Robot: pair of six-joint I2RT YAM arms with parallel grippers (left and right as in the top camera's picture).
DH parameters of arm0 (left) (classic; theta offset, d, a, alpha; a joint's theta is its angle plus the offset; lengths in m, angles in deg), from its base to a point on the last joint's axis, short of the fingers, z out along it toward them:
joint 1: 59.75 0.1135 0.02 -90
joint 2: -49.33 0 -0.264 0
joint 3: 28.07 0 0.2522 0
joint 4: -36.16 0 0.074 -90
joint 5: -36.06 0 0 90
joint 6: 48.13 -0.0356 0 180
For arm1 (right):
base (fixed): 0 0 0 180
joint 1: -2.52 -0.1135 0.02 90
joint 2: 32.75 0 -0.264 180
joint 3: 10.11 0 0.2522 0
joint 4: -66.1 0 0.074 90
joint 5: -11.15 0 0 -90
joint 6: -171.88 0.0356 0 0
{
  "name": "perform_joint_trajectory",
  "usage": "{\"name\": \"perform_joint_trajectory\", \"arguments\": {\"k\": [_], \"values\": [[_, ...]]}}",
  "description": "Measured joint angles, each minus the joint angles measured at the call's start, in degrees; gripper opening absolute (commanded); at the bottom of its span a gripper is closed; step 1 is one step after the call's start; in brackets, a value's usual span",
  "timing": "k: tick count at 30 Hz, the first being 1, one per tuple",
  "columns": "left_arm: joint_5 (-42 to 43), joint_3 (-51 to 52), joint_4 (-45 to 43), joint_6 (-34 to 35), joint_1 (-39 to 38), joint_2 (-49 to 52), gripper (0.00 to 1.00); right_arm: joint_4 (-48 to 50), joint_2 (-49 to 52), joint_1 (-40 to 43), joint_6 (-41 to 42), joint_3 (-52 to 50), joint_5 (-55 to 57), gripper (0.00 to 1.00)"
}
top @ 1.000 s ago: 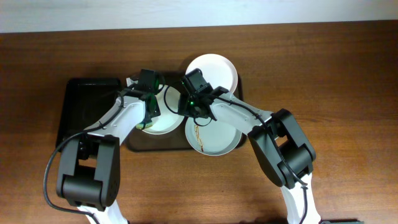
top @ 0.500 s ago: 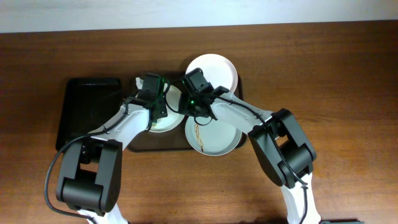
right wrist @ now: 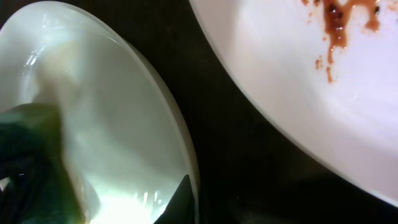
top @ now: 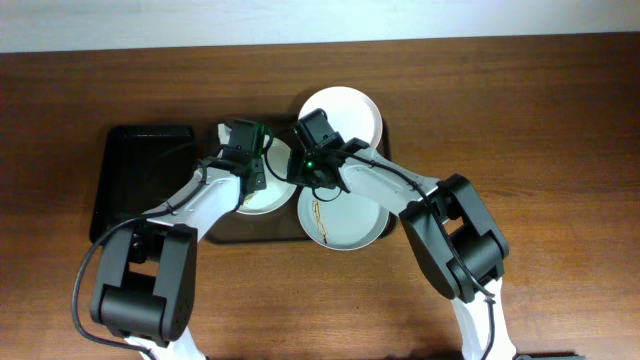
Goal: Clean dirty plates on tray and stack at the side
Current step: 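Scrub the white plate surface with the sponge in the left gripper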
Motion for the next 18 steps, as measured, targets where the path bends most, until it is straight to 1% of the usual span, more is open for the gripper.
{"name": "perform_joint_trajectory", "arguments": {"k": [4, 6, 8, 11, 15, 18], "values": [[3.8, 0.0, -0.26, -1.62, 0.02, 0.17, 0.01, 3.02, 0.02, 0.28, -0.42, -0.57, -1.2, 0.21], [4.33, -0.07, 0.98, -1.97, 0.02, 0.17, 0.01, 6.38, 0.11, 0.9, -0.42, -0.72, -2.1, 0.24], [5.27, -0.22, 1.77, -2.19, 0.09, 0.17, 0.01, 7.58, 0.11, 1.68, -0.55, -0.7, -3.23, 0.22], [6.03, -0.28, 2.03, -2.21, 0.15, 0.17, 0.01, 7.28, 0.13, 1.88, -0.42, -0.7, -3.52, 0.04], [6.73, -0.57, 2.1, -2.27, 1.01, 0.17, 0.01, 5.51, 0.76, 1.73, -1.75, -0.63, -3.76, 0.04], [7.87, -2.12, 4.09, -2.43, 2.08, 0.31, 0.01, 4.57, 0.76, 1.22, -1.73, -0.48, -4.42, 0.04]]}}
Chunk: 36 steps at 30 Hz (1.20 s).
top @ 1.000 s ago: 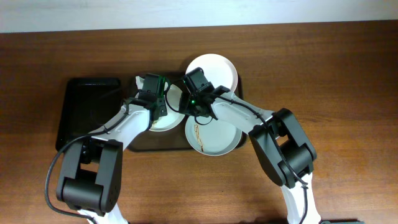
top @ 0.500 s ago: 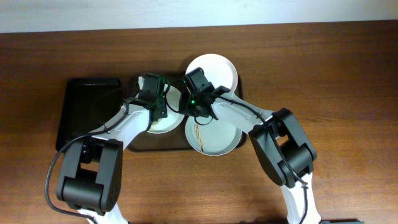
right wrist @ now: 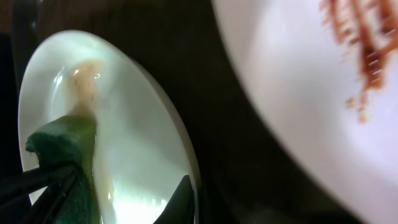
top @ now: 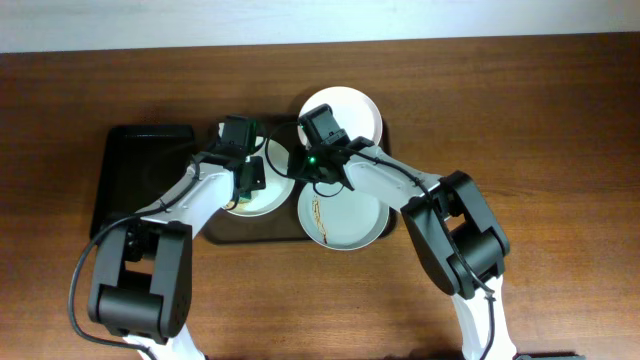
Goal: Clean dirty plates on tray and stack at the side
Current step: 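Scrub the white plate surface with the sponge in the left gripper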
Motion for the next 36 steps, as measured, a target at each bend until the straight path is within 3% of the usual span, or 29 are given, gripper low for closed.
{"name": "perform_joint_trajectory", "arguments": {"k": [5, 9, 18, 22, 26, 31, 36], "values": [[1.33, -6.27, 11.82, -1.68, 0.09, 0.59, 0.01, -0.26, 0.04, -0.33, 0.28, 0.02, -0.74, 0.04], [-4.42, -7.8, 13.57, -3.48, 0.04, 0.72, 0.01, -0.33, 0.09, -0.33, 0.5, 0.02, -1.07, 0.04], [-14.84, -8.15, 6.32, -4.07, -1.05, 7.48, 0.01, -0.37, 0.09, -0.48, 0.72, 0.07, -1.53, 0.04], [-26.05, -7.82, -2.51, -4.46, -1.16, 10.19, 0.01, -0.35, 0.09, -0.55, 1.55, 0.11, -1.55, 0.04], [-28.7, -7.65, -8.35, -4.7, -1.31, 11.02, 0.01, -0.37, 0.09, -0.59, 1.97, 0.17, -1.51, 0.04], [-21.49, -10.29, -0.42, -7.06, -0.74, 11.08, 0.01, -1.16, 0.09, -0.59, 1.97, 0.37, -1.57, 0.04], [-1.09, -13.66, 8.79, -8.85, 4.35, 9.77, 0.01, -1.57, 0.09, -0.37, 1.92, 0.44, -1.55, 0.04]]}}
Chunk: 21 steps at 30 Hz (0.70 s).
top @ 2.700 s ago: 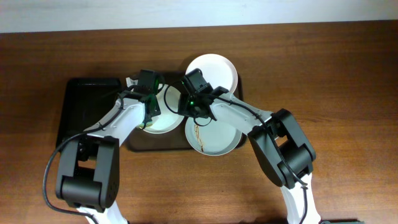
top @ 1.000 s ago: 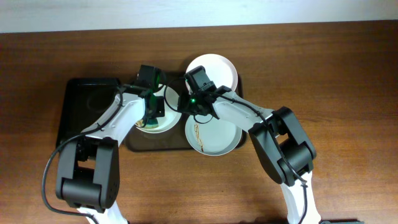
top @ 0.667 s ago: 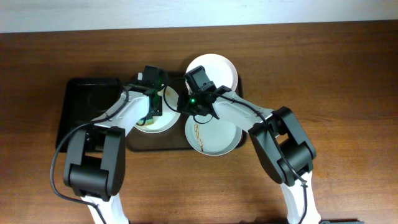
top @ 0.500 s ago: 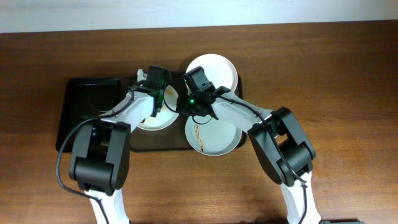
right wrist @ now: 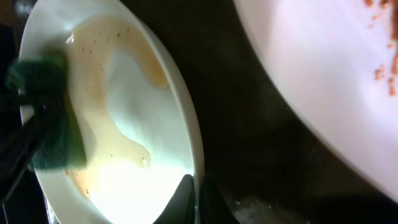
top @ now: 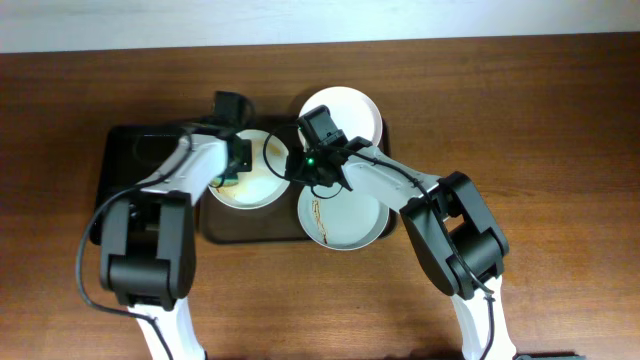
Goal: Clean dirty plates on tray and stack at the side
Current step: 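Scrub the white plate surface with the sponge in the left gripper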
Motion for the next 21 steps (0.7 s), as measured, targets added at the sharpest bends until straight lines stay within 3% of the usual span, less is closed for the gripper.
{"name": "perform_joint_trajectory", "arguments": {"k": [2, 5, 9, 11, 15, 21], "values": [[10.71, -0.26, 2.99, -1.81, 2.99, -0.7, 0.01, -0.11, 0.0, 0.22, -0.24, 0.0, 0.09, 0.04], [18.91, -0.26, 3.34, -2.86, 5.9, -0.74, 0.01, -0.09, 0.0, 0.22, -0.24, 0.0, 0.09, 0.04], [22.36, 0.5, -1.27, -3.32, 7.43, -0.59, 0.01, -0.09, 0.0, 0.22, -0.2, 0.0, 0.11, 0.04], [21.05, 0.81, -4.76, -3.52, 6.93, -0.42, 0.01, -0.04, 0.0, 0.22, 0.04, 0.0, 0.31, 0.04], [7.32, 1.16, -8.55, -0.59, 2.97, -0.37, 0.01, 0.07, 0.0, 0.22, 0.09, 0.0, 0.35, 0.04], [-6.23, 0.9, -0.81, 2.32, -1.99, -0.2, 0.01, 0.11, 0.0, 0.15, -0.22, 0.0, 0.04, 0.04]]}}
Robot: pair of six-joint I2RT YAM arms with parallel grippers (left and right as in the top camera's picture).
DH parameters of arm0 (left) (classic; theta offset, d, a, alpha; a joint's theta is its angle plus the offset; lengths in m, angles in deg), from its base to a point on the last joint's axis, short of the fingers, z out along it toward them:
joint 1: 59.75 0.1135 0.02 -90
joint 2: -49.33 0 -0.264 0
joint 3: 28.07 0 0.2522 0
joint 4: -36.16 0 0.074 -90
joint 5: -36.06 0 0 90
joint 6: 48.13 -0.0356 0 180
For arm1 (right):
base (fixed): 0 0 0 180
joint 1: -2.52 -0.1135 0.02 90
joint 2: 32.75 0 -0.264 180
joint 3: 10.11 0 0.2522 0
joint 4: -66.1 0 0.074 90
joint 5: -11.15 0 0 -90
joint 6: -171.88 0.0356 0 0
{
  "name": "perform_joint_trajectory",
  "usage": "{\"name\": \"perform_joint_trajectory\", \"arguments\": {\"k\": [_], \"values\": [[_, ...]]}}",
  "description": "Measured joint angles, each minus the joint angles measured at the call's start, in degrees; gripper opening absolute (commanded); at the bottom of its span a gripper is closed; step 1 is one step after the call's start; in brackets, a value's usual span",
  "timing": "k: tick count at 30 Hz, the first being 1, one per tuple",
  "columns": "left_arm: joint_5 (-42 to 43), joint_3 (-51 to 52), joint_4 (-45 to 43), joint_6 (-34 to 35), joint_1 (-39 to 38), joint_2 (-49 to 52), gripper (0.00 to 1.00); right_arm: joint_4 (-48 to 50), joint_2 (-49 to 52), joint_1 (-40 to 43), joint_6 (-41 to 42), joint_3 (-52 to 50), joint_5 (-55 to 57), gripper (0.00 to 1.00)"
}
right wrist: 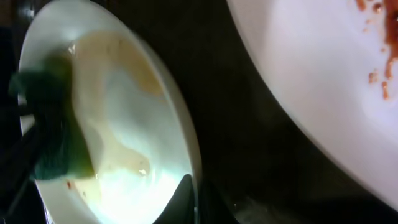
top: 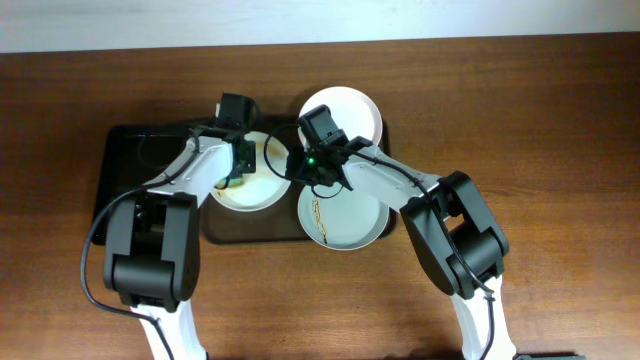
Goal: Clean dirty plates on tray and stack at the side
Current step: 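Scrub the white plate surface with the sponge in the left gripper, then lift the sponge off the white plate with the left gripper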
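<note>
A white plate (top: 258, 183) smeared with thin brown sauce (right wrist: 118, 118) lies on the left of the dark tray (top: 250, 232). My left gripper (top: 237, 165) is shut on a green sponge (right wrist: 55, 134) that presses on the plate's left part. My right gripper (right wrist: 194, 200) is shut on that plate's right rim, one fingertip inside it. A second plate (top: 342, 218) with red sauce streaks (right wrist: 379, 68) sits at the tray's front right. A third white plate (top: 348, 112) lies at the back right.
A black tray (top: 135, 180) lies left of the dark one, on the brown wooden table (top: 550, 150). Both arms reach in over the tray from the front and meet above the left plate.
The sponge in my left gripper has shifted a little inward from the plate's left rim. The right gripper keeps its hold on the right rim. The brown smear looks slightly smaller near the front.
The sponge was first in the middle of the left plate, close to my right gripper. Then it was further left, then at the left rim, with a thin brown film showing across the plate. The right gripper has held the rim at every moment.
</note>
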Motion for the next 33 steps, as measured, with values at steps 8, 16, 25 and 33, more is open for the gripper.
{"name": "perform_joint_trajectory", "arguments": {"k": [8, 16, 25, 33], "values": [[13.05, -1.81, 13.4, -4.37, 4.83, -0.9, 0.01, -0.44, 0.0, -0.28, -1.6, 0.0, -0.46, 0.04], [22.51, -1.03, 2.89, -7.17, 6.82, -0.5, 0.01, -0.57, 0.0, 0.02, -1.49, 0.0, -0.11, 0.04], [17.46, -3.76, 0.37, -1.18, 1.36, 1.01, 0.01, -0.61, 0.0, 0.07, -0.39, 0.0, 0.39, 0.04], [17.97, -30.08, 25.83, 0.07, 4.7, 3.89, 0.01, -0.63, 0.11, -0.11, -0.44, 0.0, 0.0, 0.04]]}}
